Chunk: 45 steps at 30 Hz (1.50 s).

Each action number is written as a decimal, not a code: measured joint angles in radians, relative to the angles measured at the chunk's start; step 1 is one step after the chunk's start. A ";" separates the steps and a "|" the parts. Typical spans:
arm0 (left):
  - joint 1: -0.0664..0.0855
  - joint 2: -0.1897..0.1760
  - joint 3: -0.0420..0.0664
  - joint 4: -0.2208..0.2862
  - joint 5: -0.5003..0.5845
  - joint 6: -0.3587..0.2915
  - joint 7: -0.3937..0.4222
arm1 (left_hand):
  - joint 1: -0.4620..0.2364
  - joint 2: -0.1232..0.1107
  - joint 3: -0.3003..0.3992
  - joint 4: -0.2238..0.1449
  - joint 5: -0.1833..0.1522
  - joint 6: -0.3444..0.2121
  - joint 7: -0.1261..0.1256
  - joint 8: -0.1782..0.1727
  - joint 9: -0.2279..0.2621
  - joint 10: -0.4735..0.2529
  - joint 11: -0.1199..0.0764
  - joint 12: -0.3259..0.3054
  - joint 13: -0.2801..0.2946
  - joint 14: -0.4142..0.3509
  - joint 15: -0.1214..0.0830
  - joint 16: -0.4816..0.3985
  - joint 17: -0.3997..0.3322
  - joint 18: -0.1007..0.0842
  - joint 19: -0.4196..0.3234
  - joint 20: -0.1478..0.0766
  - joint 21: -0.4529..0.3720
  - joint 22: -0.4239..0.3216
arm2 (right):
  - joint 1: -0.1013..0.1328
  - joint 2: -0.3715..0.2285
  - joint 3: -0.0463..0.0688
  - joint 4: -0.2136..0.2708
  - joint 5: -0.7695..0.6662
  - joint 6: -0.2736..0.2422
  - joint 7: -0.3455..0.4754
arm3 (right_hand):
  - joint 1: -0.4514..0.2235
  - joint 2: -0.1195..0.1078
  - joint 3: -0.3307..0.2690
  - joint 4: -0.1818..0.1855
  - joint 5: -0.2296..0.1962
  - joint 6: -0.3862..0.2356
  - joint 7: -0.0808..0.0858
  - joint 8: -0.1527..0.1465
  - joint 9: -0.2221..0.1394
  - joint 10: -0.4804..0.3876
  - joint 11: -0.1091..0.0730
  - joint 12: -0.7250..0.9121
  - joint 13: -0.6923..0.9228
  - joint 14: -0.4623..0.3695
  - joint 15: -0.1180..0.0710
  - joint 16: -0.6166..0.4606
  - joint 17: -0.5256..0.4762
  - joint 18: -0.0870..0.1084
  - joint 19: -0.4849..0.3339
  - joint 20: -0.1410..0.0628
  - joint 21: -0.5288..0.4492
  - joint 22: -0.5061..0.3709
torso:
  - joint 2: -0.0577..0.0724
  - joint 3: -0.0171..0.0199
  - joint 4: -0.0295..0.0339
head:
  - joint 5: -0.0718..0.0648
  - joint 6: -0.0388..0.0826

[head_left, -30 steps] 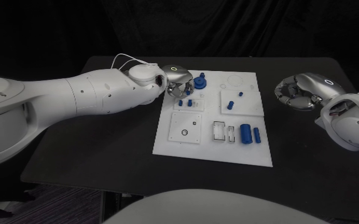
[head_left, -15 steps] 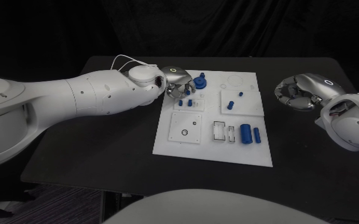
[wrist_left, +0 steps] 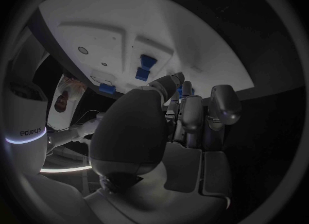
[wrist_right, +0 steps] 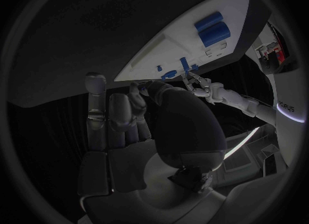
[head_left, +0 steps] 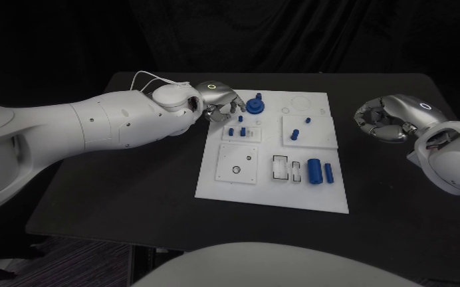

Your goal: Assemble the parts on the task board

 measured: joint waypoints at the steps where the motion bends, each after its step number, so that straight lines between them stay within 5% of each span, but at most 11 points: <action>1: 0.000 -0.007 0.000 0.003 0.000 -0.018 0.000 | 0.000 0.000 0.000 0.000 -0.004 0.000 0.000 0.000 0.000 -0.007 0.000 -0.004 0.000 0.000 0.000 0.000 -0.002 0.000 0.000 0.000 0.000 0.000 | 0.000 -0.002 0.000 0.002 0.000 -0.001 0.000 | 0.000 0.000 0.000 0.006 0.000 0.000 0.000 -0.002 -0.003 -0.029 0.001 -0.040 -0.035 -0.001 0.001 0.000 0.000 0.000 0.000 0.000 -0.004 0.000 | 0.000 0.0000 0.0000 | 0.000 0.000; 7: 0.000 -0.088 0.000 0.054 0.000 -0.171 0.007 | -0.007 -0.012 -0.020 0.024 -0.051 0.000 0.000 0.004 -0.008 -0.196 0.001 0.022 0.030 -0.195 0.013 -0.127 -0.195 0.041 -0.182 0.012 -0.252 0.000 | 0.003 -0.011 0.000 0.024 0.001 -0.011 0.003 | -0.022 -0.022 -0.004 0.046 0.000 -0.012 0.005 -0.017 -0.017 -0.202 0.014 -0.262 -0.223 -0.011 0.011 -0.019 -0.016 0.000 -0.008 0.008 -0.032 0.000 | 0.000 -0.0001 0.0000 | -0.006 0.000; 10: 0.000 -0.128 0.000 0.081 0.004 -0.237 0.018 | -0.025 -0.013 -0.019 0.065 -0.053 -0.007 -0.007 0.004 -0.011 -0.313 -0.002 0.049 0.051 -0.507 0.028 -0.365 -0.403 0.071 -0.377 0.022 -0.489 0.000 | 0.014 -0.015 -0.001 0.035 0.002 -0.018 0.007 | -0.029 -0.029 -0.007 0.063 0.000 -0.016 0.008 -0.023 -0.023 -0.250 0.024 -0.300 -0.249 -0.022 0.022 -0.036 -0.031 0.000 -0.020 0.017 -0.065 0.000 | 0.001 -0.0007 -0.0001 | -0.007 0.000; 12: 0.000 -0.162 0.000 0.107 0.026 -0.293 0.042 | -0.045 0.000 -0.026 0.107 -0.019 0.016 0.016 0.009 -0.014 -0.405 -0.044 0.110 0.074 -0.699 0.071 -0.572 -0.509 0.070 -0.562 0.040 -0.634 -0.025 | 0.030 -0.018 -0.001 0.042 0.002 -0.024 0.011 | -0.035 -0.035 -0.012 0.073 0.000 -0.019 0.012 -0.023 -0.026 -0.296 0.035 -0.328 -0.268 -0.038 0.032 -0.059 -0.051 0.000 -0.040 0.022 -0.109 0.000 | 0.001 -0.0012 -0.0001 | -0.007 0.000; 15: 0.000 -0.208 0.000 0.143 0.111 -0.359 0.108 | -0.119 0.022 -0.052 0.201 0.033 0.018 0.044 0.009 -0.025 -0.488 -0.022 0.172 0.073 -0.862 0.120 -0.732 -0.599 0.031 -0.703 0.066 -0.779 -0.090 | 0.059 -0.014 0.000 0.049 0.003 -0.030 0.017 | -0.027 -0.052 -0.016 0.077 0.000 -0.024 0.016 -0.034 -0.033 -0.366 0.059 -0.370 -0.296 -0.094 0.051 -0.131 -0.116 0.018 -0.095 0.033 -0.228 0.000 | 0.001 -0.0024 0.0001 | -0.007 0.000; 18: 0.000 -0.238 -0.001 0.164 0.246 -0.383 0.192 | -0.147 0.028 -0.088 0.305 0.059 0.017 0.058 0.005 -0.037 -0.538 -0.005 0.206 0.013 -0.925 0.105 -0.857 -0.691 0.031 -0.821 0.065 -0.945 -0.211 | 0.082 0.000 0.001 0.052 0.004 -0.032 0.023 | -0.004 -0.074 -0.016 0.077 0.000 -0.054 0.021 -0.062 -0.058 -0.458 0.101 -0.461 -0.376 -0.208 0.081 -0.284 -0.255 0.018 -0.154 0.058 -0.321 0.000 | 0.002 -0.0029 -0.0005 | -0.007 0.000; 21: -0.001 -0.255 -0.001 0.177 0.451 -0.371 0.293 | -0.195 0.030 -0.133 0.326 0.175 -0.017 0.066 0.005 -0.054 -0.599 -0.009 0.177 -0.028 -1.079 0.088 -1.009 -0.791 0.031 -0.948 0.061 -1.021 -0.283 | 0.101 0.019 0.001 0.052 0.005 -0.031 0.030 | 0.036 -0.080 -0.022 0.062 0.000 -0.084 0.026 -0.135 -0.131 -0.506 0.124 -0.595 -0.514 -0.227 0.091 -0.322 -0.298 0.025 -0.155 0.070 -0.345 0.000 | 0.002 -0.0031 -0.0020 | -0.005 0.000; 24: -0.001 -0.259 -0.001 0.181 0.681 -0.303 0.391 | -0.247 0.056 -0.243 0.327 0.187 -0.173 0.063 -0.006 -0.122 -0.760 -0.032 -0.025 -0.203 -1.290 0.099 -1.250 -1.024 0.032 -1.196 0.072 -1.054 -0.649 | 0.115 0.046 0.001 0.047 0.005 -0.023 0.037 | 0.070 -0.077 -0.055 0.054 0.000 -0.061 0.015 -0.193 -0.204 -0.494 0.130 -0.686 -0.650 -0.215 0.084 -0.325 -0.305 0.033 -0.144 0.073 -0.359 0.000 | 0.003 -0.0046 -0.0012 | -0.013 0.000; 30: -0.021 -0.248 0.000 0.175 1.099 -0.108 0.495 | -0.252 0.154 -0.493 0.328 0.069 -0.360 0.006 -0.019 -0.233 -0.823 -0.098 -0.143 -0.353 -1.345 0.088 -1.305 -1.099 0.056 -1.261 0.071 -1.061 -0.944 | 0.123 0.098 0.001 0.014 0.006 0.020 0.057 | 0.123 -0.080 -0.152 0.082 0.005 -0.024 -0.011 -0.247 -0.292 -0.462 0.116 -0.770 -0.823 -0.118 0.068 -0.235 -0.237 0.033 -0.070 0.059 -0.320 0.001 | 0.003 -0.0080 0.0049 | -0.032 0.000; 34: -0.047 -0.246 -0.001 0.183 1.264 -0.008 0.519 | -0.291 0.205 -0.573 0.328 -0.003 -0.416 -0.048 -0.025 -0.269 -0.843 -0.166 -0.213 -0.380 -1.344 0.030 -1.305 -1.101 0.071 -1.288 0.037 -1.068 -1.032 | 0.121 0.121 0.001 -0.008 0.006 0.068 0.077 | 0.131 -0.081 -0.182 0.099 0.005 -0.026 -0.017 -0.262 -0.325 -0.430 0.109 -0.787 -0.880 -0.068 0.060 -0.165 -0.172 0.032 -0.022 0.051 -0.219 0.001 | 0.003 -0.0104 0.0086 | -0.038 0.000; 45: -0.092 -0.262 -0.001 0.237 1.431 0.112 0.545 | -0.264 0.247 -0.643 0.328 0.005 -0.450 -0.054 -0.029 -0.284 -0.878 -0.175 -0.282 -0.393 -1.343 0.021 -1.305 -1.101 0.071 -1.298 0.027 -1.072 -1.118 | 0.091 0.152 0.000 -0.046 -0.022 0.168 0.112 | 0.208 -0.087 -0.136 0.050 0.005 0.049 -0.024 -0.247 -0.351 -0.298 0.084 -0.775 -0.933 -0.054 0.048 -0.131 -0.141 0.031 0.004 0.032 -0.125 0.000 | 0.006 -0.0318 0.0283 | -0.094 0.000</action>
